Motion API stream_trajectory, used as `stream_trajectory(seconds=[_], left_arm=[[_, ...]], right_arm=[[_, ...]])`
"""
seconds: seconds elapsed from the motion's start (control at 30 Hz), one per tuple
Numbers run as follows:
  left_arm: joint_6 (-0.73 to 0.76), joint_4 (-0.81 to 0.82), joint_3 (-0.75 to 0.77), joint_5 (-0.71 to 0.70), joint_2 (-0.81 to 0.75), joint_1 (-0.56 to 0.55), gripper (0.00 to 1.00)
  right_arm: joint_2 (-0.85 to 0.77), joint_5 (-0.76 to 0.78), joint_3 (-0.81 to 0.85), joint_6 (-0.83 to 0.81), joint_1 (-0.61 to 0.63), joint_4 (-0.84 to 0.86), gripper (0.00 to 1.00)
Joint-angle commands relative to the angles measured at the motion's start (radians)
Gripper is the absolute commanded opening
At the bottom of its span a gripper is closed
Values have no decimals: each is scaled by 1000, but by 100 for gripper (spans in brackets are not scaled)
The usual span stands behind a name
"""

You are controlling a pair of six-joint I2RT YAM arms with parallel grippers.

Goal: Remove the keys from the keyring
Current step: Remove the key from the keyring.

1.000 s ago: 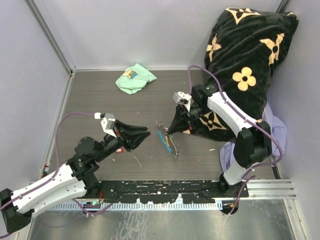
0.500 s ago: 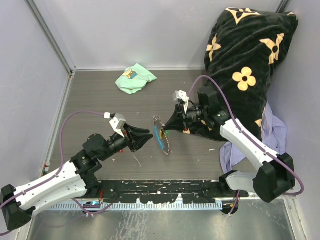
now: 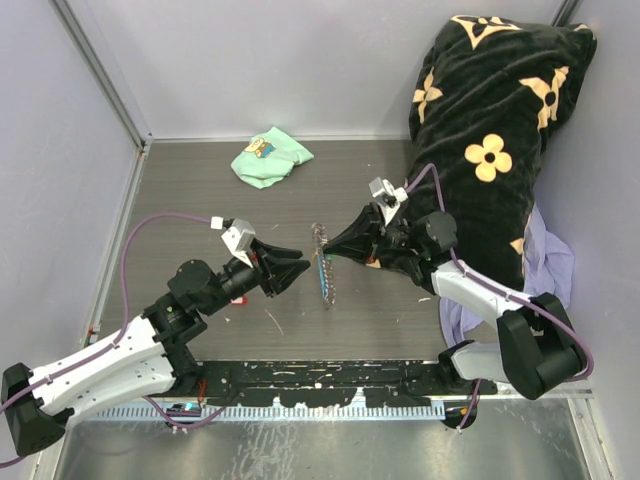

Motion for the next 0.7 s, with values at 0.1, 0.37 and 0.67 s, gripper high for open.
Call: stream_trajectory(seconds=[0.1,0.37,0.67], left_arm=[[-4,-11,132,34,22,2,35],[-42,-38,172,106,55,5,34],[-132,26,164,277,88,146,37]], right_arm=[[-38,116,-91,206,0,483,1],[-36,193,-129,283,2,588,1],[-36,176,-130,326,3,626,1]])
